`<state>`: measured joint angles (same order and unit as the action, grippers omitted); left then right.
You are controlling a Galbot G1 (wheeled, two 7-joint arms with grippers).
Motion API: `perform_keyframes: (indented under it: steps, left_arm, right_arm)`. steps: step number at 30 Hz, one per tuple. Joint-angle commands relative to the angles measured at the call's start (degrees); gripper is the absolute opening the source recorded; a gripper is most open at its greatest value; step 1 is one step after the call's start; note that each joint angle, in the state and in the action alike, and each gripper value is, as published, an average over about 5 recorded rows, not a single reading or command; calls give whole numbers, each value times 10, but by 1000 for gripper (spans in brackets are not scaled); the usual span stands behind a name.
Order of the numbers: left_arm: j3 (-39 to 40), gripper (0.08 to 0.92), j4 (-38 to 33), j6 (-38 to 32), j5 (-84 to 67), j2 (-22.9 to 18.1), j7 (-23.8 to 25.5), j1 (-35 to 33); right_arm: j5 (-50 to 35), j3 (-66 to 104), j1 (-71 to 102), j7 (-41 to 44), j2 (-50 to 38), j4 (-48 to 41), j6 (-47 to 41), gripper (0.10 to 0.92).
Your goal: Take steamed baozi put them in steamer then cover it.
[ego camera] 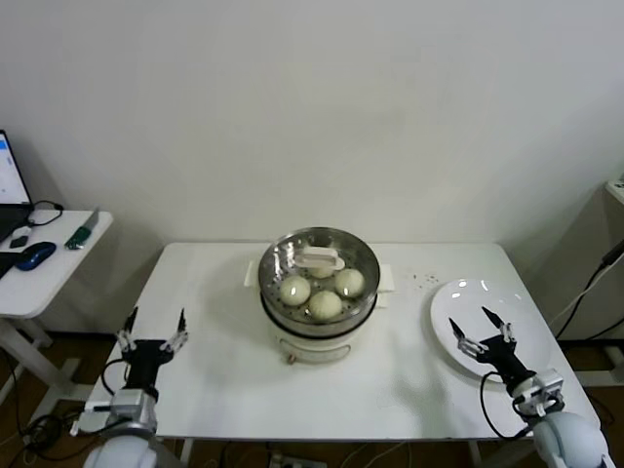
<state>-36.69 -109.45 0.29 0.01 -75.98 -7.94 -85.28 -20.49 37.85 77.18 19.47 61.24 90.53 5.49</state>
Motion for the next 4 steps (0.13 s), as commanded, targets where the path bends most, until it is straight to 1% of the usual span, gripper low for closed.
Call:
perform_keyframes:
  steps: [1,4]
  left_arm:
    - [-34,823,36,-92,-44,-10,29,-27]
    - [-32,823,32,-85,-42,-10,34,-26]
  right_arm:
    - [4,-1,1,2,6,-1,11,823]
    - [9,-3,-2,1,8,-3,10,823]
